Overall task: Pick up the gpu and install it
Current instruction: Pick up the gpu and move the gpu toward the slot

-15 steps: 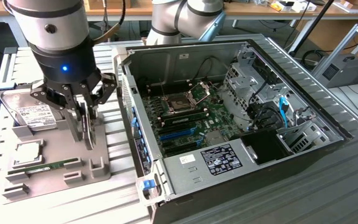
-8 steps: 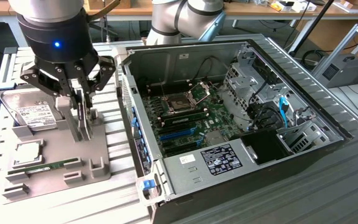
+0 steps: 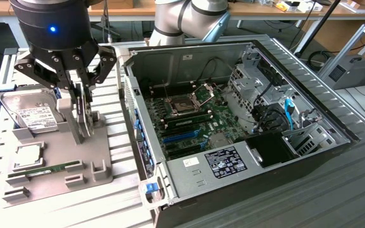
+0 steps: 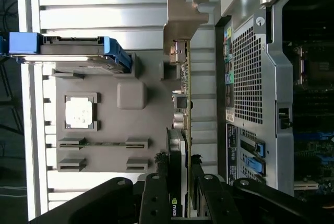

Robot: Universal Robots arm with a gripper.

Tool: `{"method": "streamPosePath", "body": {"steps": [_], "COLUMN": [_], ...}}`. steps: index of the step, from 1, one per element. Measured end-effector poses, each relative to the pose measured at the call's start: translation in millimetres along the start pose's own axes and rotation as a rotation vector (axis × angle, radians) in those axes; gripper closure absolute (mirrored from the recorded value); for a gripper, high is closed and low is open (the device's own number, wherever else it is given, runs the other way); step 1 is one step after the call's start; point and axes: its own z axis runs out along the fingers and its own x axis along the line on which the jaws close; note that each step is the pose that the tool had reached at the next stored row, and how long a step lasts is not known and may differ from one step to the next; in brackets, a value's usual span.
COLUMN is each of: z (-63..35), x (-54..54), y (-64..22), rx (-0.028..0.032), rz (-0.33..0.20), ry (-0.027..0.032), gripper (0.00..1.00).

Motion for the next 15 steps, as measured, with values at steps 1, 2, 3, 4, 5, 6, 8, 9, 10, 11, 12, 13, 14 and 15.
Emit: {"method": "streamPosePath", "body": {"steps": [1,2,3,4,5,6,8,9,10,11,12,13,14,15], "z": [-2.3,-4.3,-6.9,-8.6,-12.8,-15.8,-21.3,-24.2,-27.2,-30.1,-34.6,-37.4,-39.9,-42.2], "x": [0.0,-0.1,-0.1,-0.1,-0.2,-0.3,-0.4,-0.5,-0.5,-0.6,-0.7,-0.7,-0.8,-0.8], "y": [0.1,0.1,0.3,0.3,0.5,0.6,0.8,1.0,1.1,1.2,1.4,1.5,1.6,1.7], "rx": [0.0000,0.0000,0.0000,0.0000,-0.0001,-0.0001,0.0000,0.0000,0.0000,0.0000,0.0001,0.0003,0.0003,0.0003], "rz": [0.000,0.000,0.000,0.000,0.000,0.000,0.000,0.000,0.000,0.000,0.000,0.000,0.000,0.000], "ry": [0.0000,0.0000,0.0001,0.0001,0.0000,-0.0001,0.0000,0.0000,0.0000,0.0000,0.0000,0.0000,0.0001,0.0000], "gripper": [0.73,0.73,0.73,0.73,0.73,0.73,0.73,0.73,0.73,0.73,0.73,0.73,0.73,0.73]}}
